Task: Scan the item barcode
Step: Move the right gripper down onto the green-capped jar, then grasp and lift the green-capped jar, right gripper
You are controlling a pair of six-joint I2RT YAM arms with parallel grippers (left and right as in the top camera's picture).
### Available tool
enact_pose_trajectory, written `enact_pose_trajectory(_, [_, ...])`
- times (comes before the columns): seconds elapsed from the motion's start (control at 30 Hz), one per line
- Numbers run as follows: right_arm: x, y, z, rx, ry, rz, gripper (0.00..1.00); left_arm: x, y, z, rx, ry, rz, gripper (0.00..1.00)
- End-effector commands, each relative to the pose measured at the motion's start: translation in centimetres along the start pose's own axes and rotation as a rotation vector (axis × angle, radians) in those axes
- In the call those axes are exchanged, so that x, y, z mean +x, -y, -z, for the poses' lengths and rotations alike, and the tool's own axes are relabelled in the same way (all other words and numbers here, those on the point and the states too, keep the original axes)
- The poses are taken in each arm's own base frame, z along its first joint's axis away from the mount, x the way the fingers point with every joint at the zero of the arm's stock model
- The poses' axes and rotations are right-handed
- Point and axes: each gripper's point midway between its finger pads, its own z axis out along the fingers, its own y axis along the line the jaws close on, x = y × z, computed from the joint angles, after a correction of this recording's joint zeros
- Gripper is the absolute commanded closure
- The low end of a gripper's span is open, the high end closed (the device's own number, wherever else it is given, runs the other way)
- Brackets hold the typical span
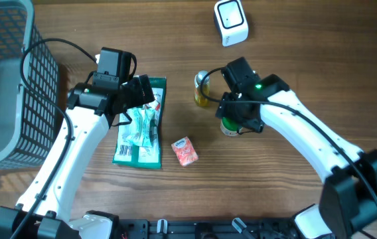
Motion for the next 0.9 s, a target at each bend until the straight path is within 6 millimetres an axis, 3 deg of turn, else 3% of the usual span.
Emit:
enact_pose_trajectory(0.0, [0.9,0.3,-2.4,0.045,-0.064,-0.009,0.17,-0.7,-0.1,0.4,-0.005,0.024,-0.003,0.00])
enact_pose_trajectory(0.1, [1.2,0.1,-3.7,0.054,-0.091,-0.008,0.19,-0.7,-0.1,0.4,-0.005,0.024,-0.003,0.00])
enact_pose_trajectory(0.17, [1.1,0.3,-3.9,0.061,-0.089,0.025,0.30,-0.7,-0.1,0.4,-0.005,0.024,-0.003,0.00])
enact_pose_trajectory(0.27, [0.8,0.7,-3.9,0.077,-0.080,0.152,0.39,-0.7,-0.1,0.4,-0.005,0.024,-0.003,0.00])
enact_pose_trajectory(0.43, [0.6,1.8,-3.8,0.124,-0.085,0.471,0.37,-0.7,-0.1,0.4,-0.005,0.024,-0.003,0.00])
enact_pose_trajectory(0.6, [-0.8,2.7,-3.7,0.196,-0.028,0.523,0.35,-0.7,-0.1,0.4,-0.005,0.024,-0.003,0.00])
enact_pose_trajectory(0.63, [-0.8,2.7,-3.7,0.193,-0.025,0.519,0.18,-0.7,-0.1,0.4,-0.005,0.024,-0.003,0.00])
enact_pose_trajectory(0.7, [-0.5,2.0,-3.8,0.155,-0.037,0.490,0.00,-0.7,-0.1,0.4,-0.005,0.024,-0.003,0.00])
enact_pose_trajectory(0.77, [-0.2,0.9,-3.6,0.097,-0.051,0.457,0.01,-0.7,-0.1,0.4,-0.005,0.024,-0.003,0.00])
enact_pose_trajectory(0.87, [0.0,1.1,-3.6,0.106,-0.055,0.395,0.01,-0.7,-0.1,0.4,-0.005,0.024,-0.003,0.00])
